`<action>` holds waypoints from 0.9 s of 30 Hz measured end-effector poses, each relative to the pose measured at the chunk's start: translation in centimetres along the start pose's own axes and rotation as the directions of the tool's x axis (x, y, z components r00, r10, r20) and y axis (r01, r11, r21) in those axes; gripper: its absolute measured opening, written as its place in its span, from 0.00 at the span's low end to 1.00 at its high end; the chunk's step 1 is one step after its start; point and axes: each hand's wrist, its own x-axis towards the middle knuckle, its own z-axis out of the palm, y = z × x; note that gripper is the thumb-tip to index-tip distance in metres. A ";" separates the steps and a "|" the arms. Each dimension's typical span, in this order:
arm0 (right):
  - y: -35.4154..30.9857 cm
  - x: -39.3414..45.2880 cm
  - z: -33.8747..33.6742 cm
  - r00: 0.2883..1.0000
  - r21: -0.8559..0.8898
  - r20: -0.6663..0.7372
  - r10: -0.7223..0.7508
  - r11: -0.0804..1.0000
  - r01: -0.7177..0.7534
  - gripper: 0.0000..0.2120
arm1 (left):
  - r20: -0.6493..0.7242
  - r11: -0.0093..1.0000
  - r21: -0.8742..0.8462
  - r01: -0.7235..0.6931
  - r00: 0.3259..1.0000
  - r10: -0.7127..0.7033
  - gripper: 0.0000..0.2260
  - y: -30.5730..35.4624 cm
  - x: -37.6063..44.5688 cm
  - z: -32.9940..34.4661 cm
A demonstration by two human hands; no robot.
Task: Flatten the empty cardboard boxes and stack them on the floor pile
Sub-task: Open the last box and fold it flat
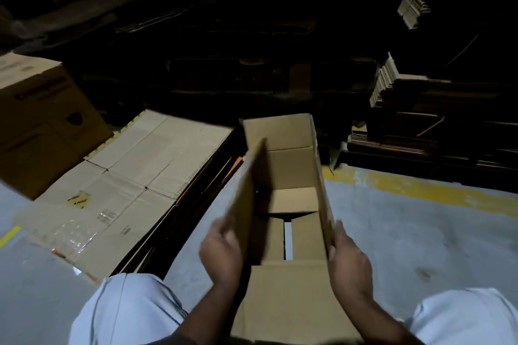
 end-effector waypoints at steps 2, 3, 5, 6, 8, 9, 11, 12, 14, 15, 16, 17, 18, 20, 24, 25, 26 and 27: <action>1.1 0.3 0.0 0.989 0.098 -0.040 0.144 0.985 -0.140 0.15 | -0.129 0.948 -0.191 0.253 0.951 -0.280 0.18 0.7 2.5 -0.5; 1.4 0.4 0.1 0.977 0.146 -0.035 0.212 0.968 -0.205 0.13 | -0.121 0.923 -0.228 0.310 0.932 -0.343 0.19 0.8 3.6 -0.6; 1.7 0.5 0.4 0.964 0.239 0.000 0.267 0.936 -0.259 0.14 | -0.063 0.923 -0.214 0.320 0.938 -0.340 0.18 0.9 4.5 -0.5; 1.5 0.5 0.5 0.959 0.273 0.006 0.282 0.922 -0.273 0.15 | -0.048 0.919 -0.210 0.334 0.935 -0.351 0.18 0.8 4.3 -0.4; 1.1 0.6 0.8 0.945 0.341 0.022 0.325 0.887 -0.313 0.18 | -0.061 0.878 -0.240 0.413 0.897 -0.439 0.19 0.1 3.7 -0.2; 1.0 0.6 1.2 0.940 0.359 0.020 0.341 0.875 -0.325 0.19 | -0.067 0.825 -0.284 0.489 0.848 -0.526 0.21 -0.6 3.5 -0.2; 0.4 0.6 1.4 0.940 0.391 -0.003 0.341 0.866 -0.313 0.20 | -0.095 0.668 -0.338 0.663 0.683 -0.725 0.28 -1.7 3.6 -0.7; -0.1 0.5 1.3 0.942 0.406 -0.018 0.336 0.863 -0.300 0.20 | -0.137 0.593 -0.321 0.738 0.583 -0.801 0.30 -2.0 3.5 -1.5; -1.1 0.3 1.0 0.951 0.419 -0.047 0.307 0.870 -0.260 0.21 | -0.179 0.582 -0.232 0.779 0.554 -0.813 0.29 -2.4 3.2 -2.3; -1.5 0.2 0.8 0.956 0.416 -0.068 0.285 0.879 -0.233 0.21 | -0.178 0.636 -0.143 0.758 0.612 -0.770 0.28 -2.7 2.8 -2.4; -1.9 0.0 0.6 0.961 0.410 -0.092 0.259 0.890 -0.201 0.22 | -0.209 0.718 -0.025 0.695 0.699 -0.684 0.28 -3.2 2.7 -2.2; -2.3 -0.2 0.2 0.966 0.396 -0.111 0.233 0.902 -0.172 0.21 | -0.269 0.788 0.100 0.608 0.779 -0.567 0.27 -3.8 3.0 -1.8; -2.7 -0.4 -0.2 0.968 0.382 -0.132 0.212 0.912 -0.147 0.20 | -0.263 0.827 0.230 0.513 0.851 -0.455 0.25 -3.8 3.4 -1.3; -3.5 -0.8 -0.7 0.969 0.344 -0.184 0.165 0.934 -0.093 0.19 | -0.069 0.899 0.381 0.215 0.976 -0.204 0.18 -2.5 3.3 -0.4; -4.6 -1.6 -0.8 0.973 0.263 -0.216 0.082 0.964 -0.023 0.16 | 0.776 0.972 -0.094 0.217 0.627 -0.065 0.24 2.9 -0.8 0.3; -4.7 -1.7 -0.6 0.971 0.243 -0.234 0.042 0.970 0.017 0.13 | 0.896 0.955 -0.119 0.270 0.444 -0.014 0.28 4.3 -2.1 0.4; -4.9 -1.9 -0.3 0.970 0.231 -0.243 -0.017 0.970 0.075 0.09 | 0.953 0.936 -0.140 0.322 0.302 0.039 0.29 5.2 -3.4 0.6; -5.0 -2.0 0.1 0.975 0.240 -0.208 -0.075 0.963 0.125 0.11 | 0.972 0.914 -0.167 0.369 0.219 0.089 0.26 5.5 -4.5 1.1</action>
